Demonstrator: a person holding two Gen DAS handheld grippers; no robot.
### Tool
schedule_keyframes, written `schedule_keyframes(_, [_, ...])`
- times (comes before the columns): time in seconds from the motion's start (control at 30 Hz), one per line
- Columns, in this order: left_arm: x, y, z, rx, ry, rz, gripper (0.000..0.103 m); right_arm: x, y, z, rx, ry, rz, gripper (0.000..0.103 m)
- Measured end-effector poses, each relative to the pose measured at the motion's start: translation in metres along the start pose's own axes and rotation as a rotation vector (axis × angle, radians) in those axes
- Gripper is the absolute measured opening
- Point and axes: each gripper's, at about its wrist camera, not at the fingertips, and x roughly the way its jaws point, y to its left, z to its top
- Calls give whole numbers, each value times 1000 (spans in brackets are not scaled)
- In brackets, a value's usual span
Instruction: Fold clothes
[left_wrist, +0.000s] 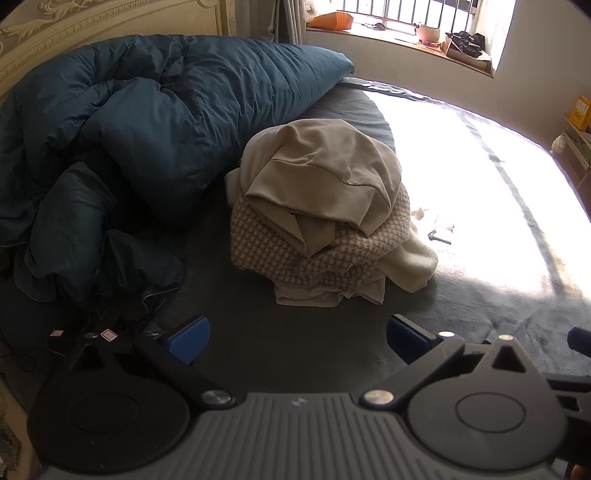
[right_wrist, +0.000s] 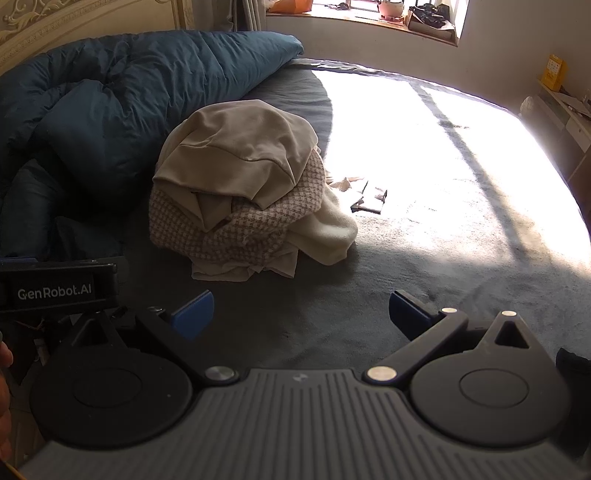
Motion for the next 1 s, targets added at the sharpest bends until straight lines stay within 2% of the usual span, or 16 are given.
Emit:
schedule_keyframes(0.77, [26, -2, 17, 10, 34, 3, 103, 21, -1, 12, 5, 27, -20, 102])
schedule_keyframes(1.0, [51, 3, 27, 20, 5, -22, 103, 36, -3, 18, 6, 26, -28, 102])
